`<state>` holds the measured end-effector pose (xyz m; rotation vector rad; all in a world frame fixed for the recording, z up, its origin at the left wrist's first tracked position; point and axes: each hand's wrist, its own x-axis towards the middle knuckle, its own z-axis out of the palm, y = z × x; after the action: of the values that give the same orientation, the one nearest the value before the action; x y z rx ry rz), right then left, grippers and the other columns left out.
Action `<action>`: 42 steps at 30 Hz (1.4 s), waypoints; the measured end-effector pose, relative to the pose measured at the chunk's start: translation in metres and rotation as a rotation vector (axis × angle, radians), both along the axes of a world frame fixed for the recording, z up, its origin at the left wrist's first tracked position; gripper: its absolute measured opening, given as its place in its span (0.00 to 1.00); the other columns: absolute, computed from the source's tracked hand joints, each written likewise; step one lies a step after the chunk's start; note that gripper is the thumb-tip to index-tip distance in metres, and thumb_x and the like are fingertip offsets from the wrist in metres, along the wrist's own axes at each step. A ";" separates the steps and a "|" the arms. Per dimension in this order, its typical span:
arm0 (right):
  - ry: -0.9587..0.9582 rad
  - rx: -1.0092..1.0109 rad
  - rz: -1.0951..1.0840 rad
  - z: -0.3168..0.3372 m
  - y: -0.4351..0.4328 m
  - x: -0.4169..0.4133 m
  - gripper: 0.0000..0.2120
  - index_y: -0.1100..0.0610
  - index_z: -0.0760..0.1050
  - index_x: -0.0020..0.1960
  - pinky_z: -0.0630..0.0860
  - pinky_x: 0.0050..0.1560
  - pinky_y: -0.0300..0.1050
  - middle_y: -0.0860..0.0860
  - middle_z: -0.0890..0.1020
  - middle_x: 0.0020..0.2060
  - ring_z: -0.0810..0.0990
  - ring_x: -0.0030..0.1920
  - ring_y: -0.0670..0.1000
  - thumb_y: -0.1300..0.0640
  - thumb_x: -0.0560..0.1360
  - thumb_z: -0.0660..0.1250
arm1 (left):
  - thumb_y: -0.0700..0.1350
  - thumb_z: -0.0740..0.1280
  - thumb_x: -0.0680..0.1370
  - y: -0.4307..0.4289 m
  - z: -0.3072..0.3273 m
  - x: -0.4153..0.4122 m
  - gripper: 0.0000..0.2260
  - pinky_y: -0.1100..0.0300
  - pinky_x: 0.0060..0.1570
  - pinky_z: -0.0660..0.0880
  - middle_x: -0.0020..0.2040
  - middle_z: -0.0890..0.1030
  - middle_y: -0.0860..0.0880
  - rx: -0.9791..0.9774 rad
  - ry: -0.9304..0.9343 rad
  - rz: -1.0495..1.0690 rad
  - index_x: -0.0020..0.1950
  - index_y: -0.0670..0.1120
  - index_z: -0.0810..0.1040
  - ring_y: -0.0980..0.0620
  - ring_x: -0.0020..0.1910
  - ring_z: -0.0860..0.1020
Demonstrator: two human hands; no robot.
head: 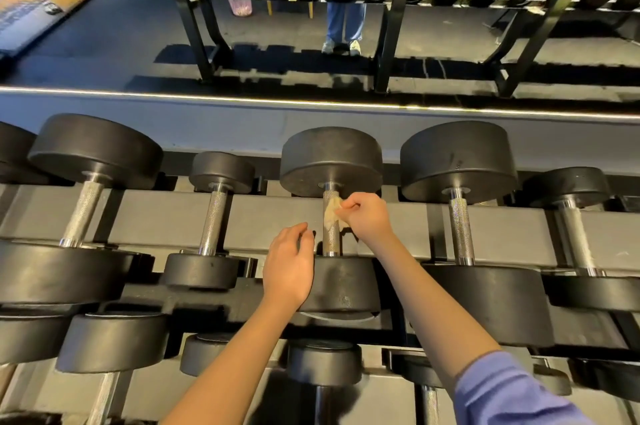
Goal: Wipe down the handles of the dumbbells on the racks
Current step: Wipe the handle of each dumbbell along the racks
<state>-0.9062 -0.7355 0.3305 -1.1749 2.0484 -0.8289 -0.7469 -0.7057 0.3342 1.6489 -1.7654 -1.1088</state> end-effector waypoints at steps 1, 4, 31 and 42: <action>0.000 0.051 0.049 0.001 0.004 -0.001 0.13 0.49 0.74 0.32 0.76 0.47 0.46 0.44 0.76 0.32 0.77 0.39 0.48 0.59 0.71 0.72 | 0.50 0.54 0.82 0.000 0.000 0.000 0.18 0.58 0.66 0.64 0.67 0.73 0.52 0.008 0.001 -0.007 0.70 0.49 0.71 0.54 0.66 0.69; -0.020 0.154 0.169 0.004 0.021 -0.003 0.02 0.57 0.81 0.42 0.76 0.54 0.46 0.47 0.78 0.37 0.77 0.44 0.48 0.60 0.71 0.73 | 0.50 0.56 0.82 -0.003 0.000 0.000 0.17 0.56 0.66 0.64 0.67 0.74 0.52 0.050 -0.021 -0.045 0.69 0.49 0.72 0.52 0.67 0.70; -0.108 -0.052 -0.280 0.017 0.077 0.037 0.17 0.51 0.75 0.63 0.70 0.55 0.42 0.47 0.78 0.58 0.75 0.58 0.47 0.46 0.81 0.55 | 0.43 0.71 0.75 -0.088 -0.008 -0.040 0.04 0.59 0.42 0.73 0.37 0.79 0.49 0.119 0.043 -0.050 0.45 0.42 0.80 0.51 0.39 0.77; -0.127 -0.050 -0.307 0.017 0.076 0.037 0.15 0.51 0.77 0.60 0.67 0.49 0.38 0.45 0.80 0.53 0.74 0.51 0.42 0.47 0.80 0.56 | 0.43 0.71 0.75 -0.084 -0.014 -0.035 0.10 0.55 0.45 0.73 0.36 0.75 0.47 0.165 -0.055 -0.082 0.38 0.44 0.72 0.49 0.39 0.75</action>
<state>-0.8688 -0.6591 0.3479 -0.8192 2.1415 -1.0770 -0.7822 -0.7899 0.3201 1.7305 -1.8335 -1.2884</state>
